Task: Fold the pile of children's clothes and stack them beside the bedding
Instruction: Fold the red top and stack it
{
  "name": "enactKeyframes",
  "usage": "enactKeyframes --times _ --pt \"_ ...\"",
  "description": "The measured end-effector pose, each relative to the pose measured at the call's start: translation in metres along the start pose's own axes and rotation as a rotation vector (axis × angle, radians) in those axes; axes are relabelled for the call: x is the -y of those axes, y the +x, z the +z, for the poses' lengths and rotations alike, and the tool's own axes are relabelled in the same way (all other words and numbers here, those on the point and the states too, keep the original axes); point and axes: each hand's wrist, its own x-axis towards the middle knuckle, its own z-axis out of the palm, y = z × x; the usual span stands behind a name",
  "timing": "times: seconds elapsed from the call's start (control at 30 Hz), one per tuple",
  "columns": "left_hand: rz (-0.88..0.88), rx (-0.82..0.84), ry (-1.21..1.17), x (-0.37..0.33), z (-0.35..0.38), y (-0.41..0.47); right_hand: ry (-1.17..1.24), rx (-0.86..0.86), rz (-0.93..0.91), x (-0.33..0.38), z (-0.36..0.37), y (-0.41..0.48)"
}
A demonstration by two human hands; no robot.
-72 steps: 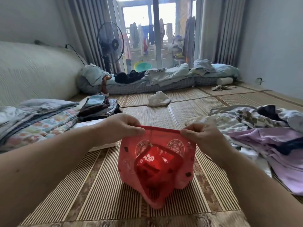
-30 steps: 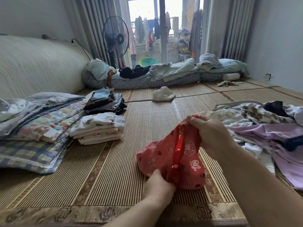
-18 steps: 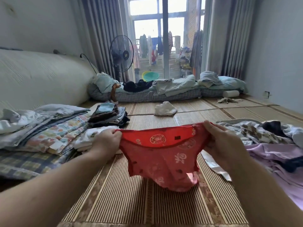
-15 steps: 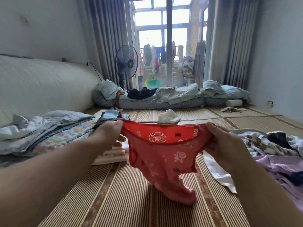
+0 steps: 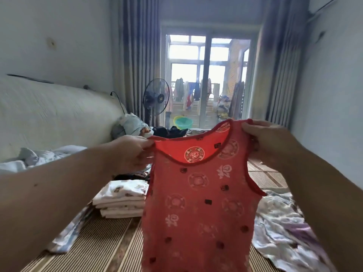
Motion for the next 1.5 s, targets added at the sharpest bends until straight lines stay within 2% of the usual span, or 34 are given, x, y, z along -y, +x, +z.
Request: enactKeyframes --times 0.13,0.3,0.43,0.53,0.7,0.77,0.83,0.9,0.93,1.0,1.07,1.2,1.37,1.43,1.5 --pt "-0.030 0.006 0.081 0.008 -0.010 -0.002 0.010 -0.032 0.021 0.004 0.001 -0.005" --pt "0.021 0.161 -0.029 0.012 -0.015 -0.001 0.015 -0.081 0.030 0.006 -0.005 -0.012" --pt "0.083 0.077 -0.064 0.006 -0.019 -0.002 -0.047 -0.113 -0.029 0.007 -0.015 -0.015" --pt "0.189 -0.068 0.124 0.005 -0.025 -0.002 -0.263 -0.043 -0.110 0.004 -0.023 -0.018" --pt "0.503 -0.305 0.602 0.004 -0.026 -0.009 -0.786 -0.082 -0.282 -0.001 -0.029 -0.016" --pt "0.585 -0.417 0.853 0.003 -0.022 -0.012 -0.869 -0.084 -0.312 -0.002 -0.028 -0.016" --pt "0.633 -0.442 0.924 0.003 -0.020 -0.014 -0.888 -0.085 -0.338 -0.003 -0.028 -0.018" --pt "0.593 -0.361 0.871 0.004 -0.023 -0.012 -0.851 -0.096 -0.335 -0.004 -0.030 -0.019" --pt "0.534 -0.257 0.770 0.004 -0.024 -0.013 -0.830 -0.099 -0.322 -0.004 -0.031 -0.020" --pt "0.349 0.064 0.446 0.003 -0.028 -0.020 -0.778 -0.082 -0.285 -0.003 -0.031 -0.022" --pt "0.239 0.285 0.332 0.004 -0.034 -0.022 -0.681 -0.039 -0.248 -0.002 -0.030 -0.025" --pt "0.337 0.300 0.430 0.005 -0.040 -0.022 -0.702 0.044 -0.222 0.010 -0.032 -0.035" --pt "0.344 0.485 0.145 -0.001 -0.050 -0.023 -0.729 0.025 -0.274 0.028 -0.038 -0.039" --pt "0.365 0.454 0.113 -0.003 -0.050 -0.019 -0.692 -0.002 -0.268 0.029 -0.041 -0.034" --pt "0.334 0.376 0.240 -0.002 -0.048 -0.009 -0.700 -0.037 -0.266 0.021 -0.041 -0.026"
